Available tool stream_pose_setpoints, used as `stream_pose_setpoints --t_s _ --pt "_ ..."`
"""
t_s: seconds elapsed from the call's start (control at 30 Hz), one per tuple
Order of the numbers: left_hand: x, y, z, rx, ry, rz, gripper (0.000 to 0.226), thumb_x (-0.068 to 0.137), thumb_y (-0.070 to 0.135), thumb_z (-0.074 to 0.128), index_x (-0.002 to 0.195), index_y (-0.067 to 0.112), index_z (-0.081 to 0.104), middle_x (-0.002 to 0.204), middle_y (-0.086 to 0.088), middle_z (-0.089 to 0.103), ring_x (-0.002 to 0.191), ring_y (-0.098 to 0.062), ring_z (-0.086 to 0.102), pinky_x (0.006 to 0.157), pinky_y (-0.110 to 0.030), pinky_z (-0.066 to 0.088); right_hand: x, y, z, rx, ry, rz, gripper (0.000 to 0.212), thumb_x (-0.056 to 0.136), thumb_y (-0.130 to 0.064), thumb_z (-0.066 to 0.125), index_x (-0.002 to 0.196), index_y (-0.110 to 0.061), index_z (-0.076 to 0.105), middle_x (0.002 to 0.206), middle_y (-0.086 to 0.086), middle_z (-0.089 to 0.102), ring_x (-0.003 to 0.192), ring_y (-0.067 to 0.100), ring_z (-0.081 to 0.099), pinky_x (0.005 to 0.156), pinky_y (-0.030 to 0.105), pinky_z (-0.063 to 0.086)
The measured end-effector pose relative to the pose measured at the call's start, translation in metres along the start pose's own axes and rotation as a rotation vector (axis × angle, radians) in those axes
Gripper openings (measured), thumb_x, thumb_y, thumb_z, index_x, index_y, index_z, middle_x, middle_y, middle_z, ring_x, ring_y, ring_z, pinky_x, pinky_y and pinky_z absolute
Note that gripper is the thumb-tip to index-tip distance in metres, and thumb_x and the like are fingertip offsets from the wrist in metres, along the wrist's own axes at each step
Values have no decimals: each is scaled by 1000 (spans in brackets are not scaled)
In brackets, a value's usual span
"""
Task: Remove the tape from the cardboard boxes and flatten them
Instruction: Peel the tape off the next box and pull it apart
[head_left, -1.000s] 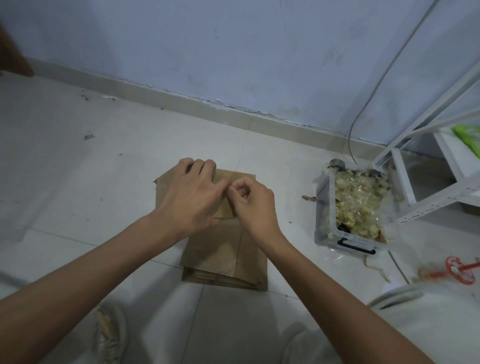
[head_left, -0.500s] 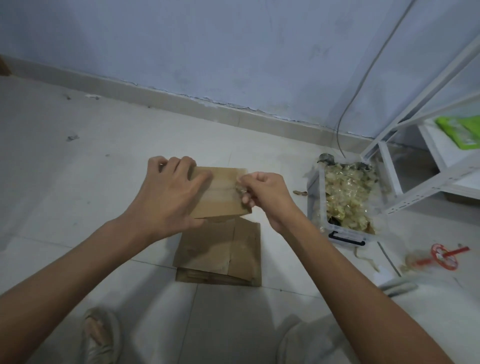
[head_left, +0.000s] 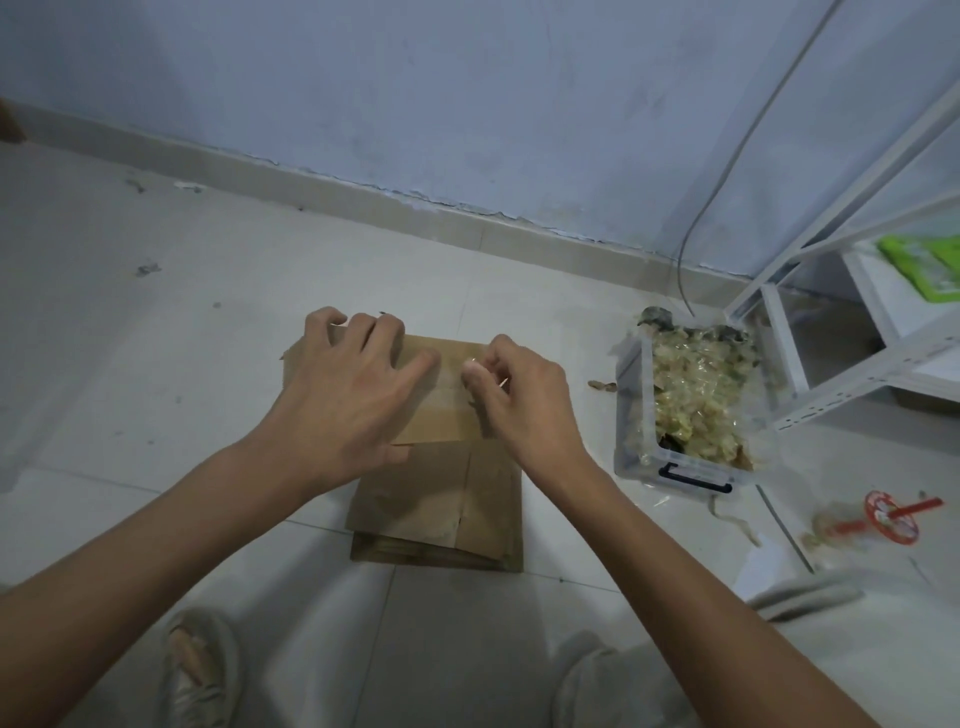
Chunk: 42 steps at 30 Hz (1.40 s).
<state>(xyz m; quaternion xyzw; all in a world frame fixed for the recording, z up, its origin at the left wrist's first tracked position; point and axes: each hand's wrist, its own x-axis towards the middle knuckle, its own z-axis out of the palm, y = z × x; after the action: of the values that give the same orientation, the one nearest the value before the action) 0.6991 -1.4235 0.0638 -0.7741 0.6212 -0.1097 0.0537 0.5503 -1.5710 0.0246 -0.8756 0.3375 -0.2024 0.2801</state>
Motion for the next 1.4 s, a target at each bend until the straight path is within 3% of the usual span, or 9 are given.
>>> stream_pose_setpoints --t_s 0.13,0.23,0.43,0.83,0.9,1.0,1.13,1.23,1.4 --pt "-3 1 -3 14 21 0 86 54 63 87 125 24 59 119 -15 54 110 -35 54 97 -54 32 -2 -4 -3 -34 -54 166 29 96 -48 68 98 -24 52 79 -11 63 77 10 60 63 34 48" --pt "-1 4 -1 37 14 23 92 51 60 91 129 25 58 120 -16 55 110 -36 55 98 -54 31 1 -6 -3 -16 -134 241 35 94 -46 71 85 -13 66 72 -1 70 73 16 65 67 38 53" --pt "-3 -20 0 -31 14 22 101 58 74 81 141 31 46 127 -11 50 114 -32 51 94 -52 34 9 11 -27 825 -310 409 29 100 -22 70 79 -10 55 62 -1 55 52 15 48 55 25 42" --pt "2 -10 -4 -162 33 78 101 68 86 50 151 32 33 132 -5 49 112 -26 51 91 -47 40 0 5 -24 1425 -459 405 27 99 -21 62 72 -18 64 67 -3 45 56 6 47 60 16 45" --pt "3 -9 -5 -158 17 84 100 67 85 55 150 33 34 131 -4 49 112 -26 51 92 -47 41 0 2 -29 1254 -427 388 28 99 -22 63 72 -15 58 64 -1 46 52 11 49 54 21 42" --pt "2 -1 -2 -128 -11 80 99 67 84 54 147 29 39 131 -5 50 113 -27 52 92 -47 41 1 -3 -28 470 -209 216 24 93 -25 64 76 -13 52 62 -1 62 53 21 61 52 34 44" --pt "2 13 1 -66 -16 85 95 68 81 59 139 18 47 128 -7 55 108 -28 56 89 -48 42 -9 -18 -20 -267 -113 -44 24 93 -28 56 113 -24 43 82 -2 62 67 28 59 57 39 42" --pt "2 19 4 -80 13 67 94 67 81 62 136 19 50 127 -6 56 107 -28 57 89 -48 43 -16 -20 -7 -465 -34 -124 16 106 -25 41 120 -16 43 97 4 54 68 29 57 54 38 42" --pt "-1 22 3 -148 35 37 87 65 78 52 129 20 48 121 -5 56 103 -26 56 86 -46 42 -8 -13 -4 -491 21 -115 52 107 -61 22 115 -13 42 89 4 55 59 28 50 50 38 43"
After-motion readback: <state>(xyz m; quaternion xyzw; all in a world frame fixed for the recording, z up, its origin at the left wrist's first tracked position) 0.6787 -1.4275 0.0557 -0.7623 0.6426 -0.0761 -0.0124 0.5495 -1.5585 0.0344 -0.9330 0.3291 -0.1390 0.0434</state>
